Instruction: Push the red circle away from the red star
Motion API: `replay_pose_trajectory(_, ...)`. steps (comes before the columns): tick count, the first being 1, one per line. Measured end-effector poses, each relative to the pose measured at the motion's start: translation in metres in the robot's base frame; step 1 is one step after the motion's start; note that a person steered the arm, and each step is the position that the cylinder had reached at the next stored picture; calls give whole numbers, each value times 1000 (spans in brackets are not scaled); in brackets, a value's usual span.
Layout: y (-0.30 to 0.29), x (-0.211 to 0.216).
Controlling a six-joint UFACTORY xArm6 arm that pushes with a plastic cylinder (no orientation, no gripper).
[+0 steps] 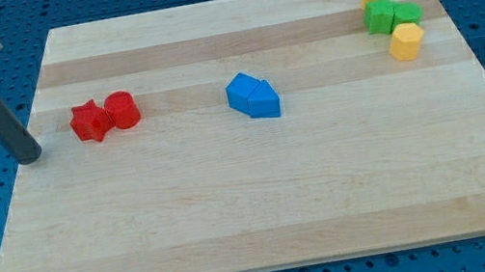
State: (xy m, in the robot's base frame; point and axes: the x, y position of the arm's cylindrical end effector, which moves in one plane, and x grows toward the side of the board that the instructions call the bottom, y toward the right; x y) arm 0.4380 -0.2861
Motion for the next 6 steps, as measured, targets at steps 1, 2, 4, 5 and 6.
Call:
replay_pose_trajectory(1,39,-23)
replay_pose_trajectory(2,184,-83)
replay_pose_trajectory(4,272,-119)
replay_pose_trajectory(5,259,-119)
replay_pose_trajectory(6,246,-119)
